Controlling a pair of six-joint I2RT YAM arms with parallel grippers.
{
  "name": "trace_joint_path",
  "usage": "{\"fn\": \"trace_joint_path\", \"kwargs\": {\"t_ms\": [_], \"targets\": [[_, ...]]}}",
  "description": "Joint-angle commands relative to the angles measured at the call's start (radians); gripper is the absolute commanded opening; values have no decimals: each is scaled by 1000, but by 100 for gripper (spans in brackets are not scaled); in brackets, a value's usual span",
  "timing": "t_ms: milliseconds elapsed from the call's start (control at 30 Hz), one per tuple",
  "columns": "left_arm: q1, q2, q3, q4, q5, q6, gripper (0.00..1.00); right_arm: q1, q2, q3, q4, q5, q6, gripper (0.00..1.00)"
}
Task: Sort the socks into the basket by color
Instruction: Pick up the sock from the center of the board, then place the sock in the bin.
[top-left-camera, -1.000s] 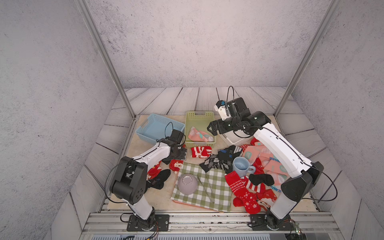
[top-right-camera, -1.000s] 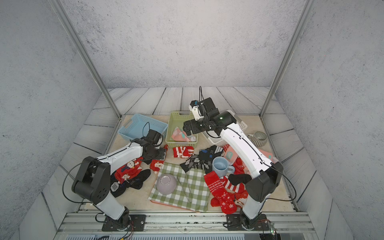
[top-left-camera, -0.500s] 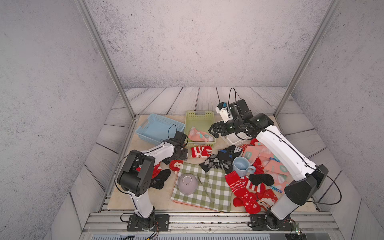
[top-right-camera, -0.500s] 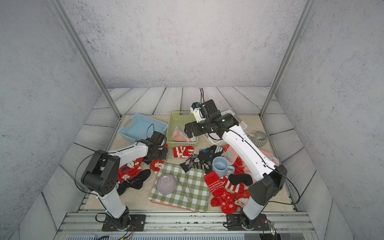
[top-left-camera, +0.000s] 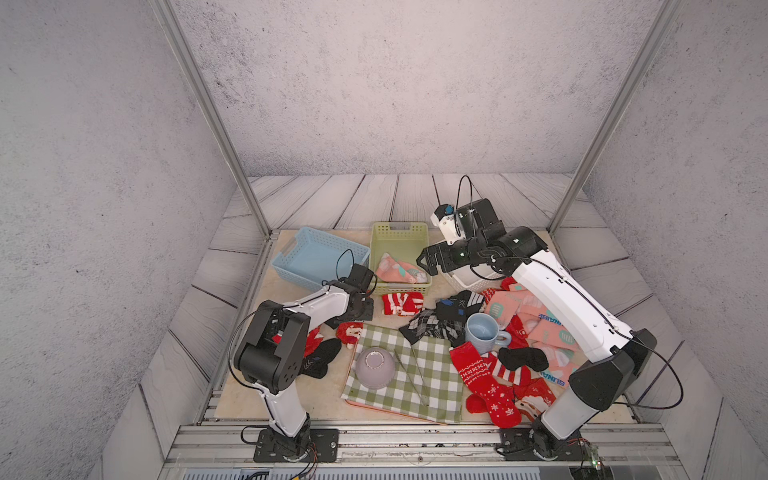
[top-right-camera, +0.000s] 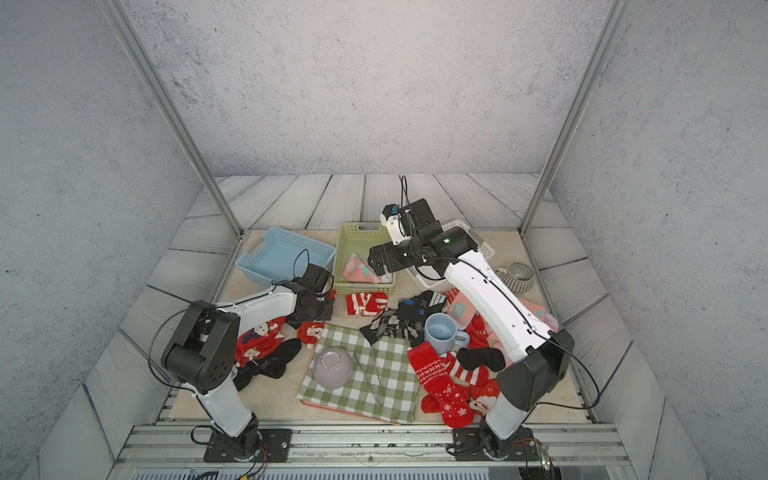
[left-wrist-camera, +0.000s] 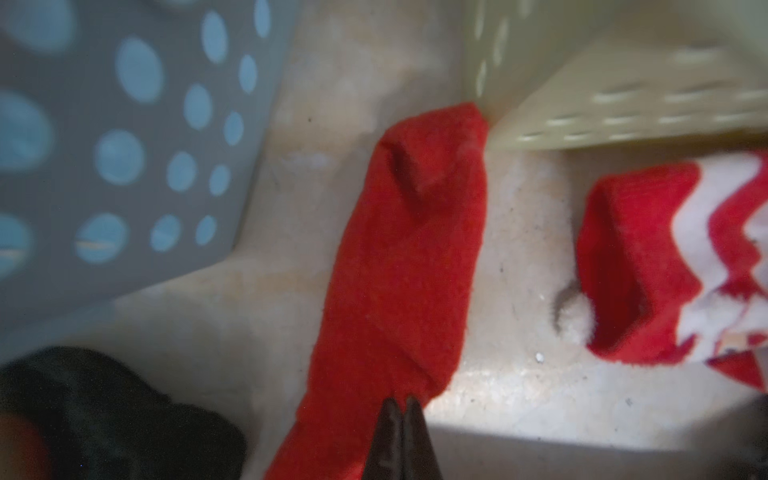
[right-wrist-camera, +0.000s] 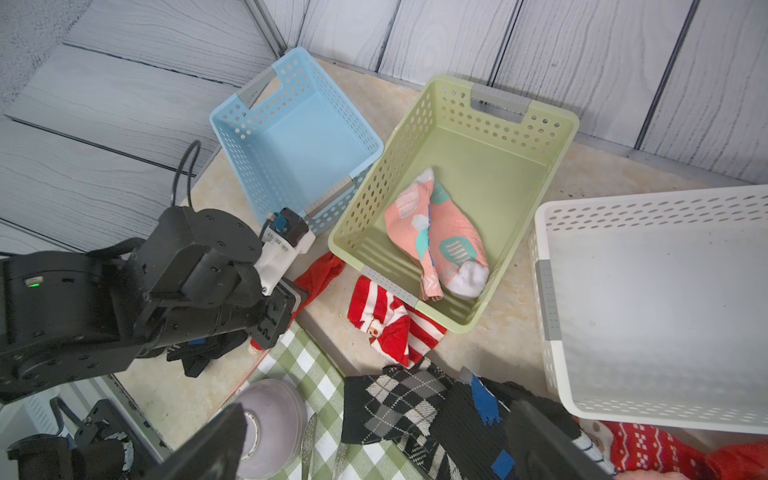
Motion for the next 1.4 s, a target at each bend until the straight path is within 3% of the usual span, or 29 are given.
{"fn": "trace_joint_path", "kwargs": {"t_ms": [0,433,667,833,1000,1367], "targets": [[-9,-81,-11,-32,-25,3,0,-2,-36,-9,9,-23,12,99],[-10,-287,47,-156,-13,30,0,-1,-33,-9,1,-38,7,99],[-5,-359,215,-264,-92,84,0,0,-33,-3,-10,-29,0,99],[40,-272,414,-340,-84,131,0,-1,-35,-19,-25,-30,-8,99],[147,-128,578,-322,-10,140,0,-1,-62,-91,-26,-24,3,99],[280,162,709,-249,-12,152,0,0,-89,-215,-15,-23,4,99]]}}
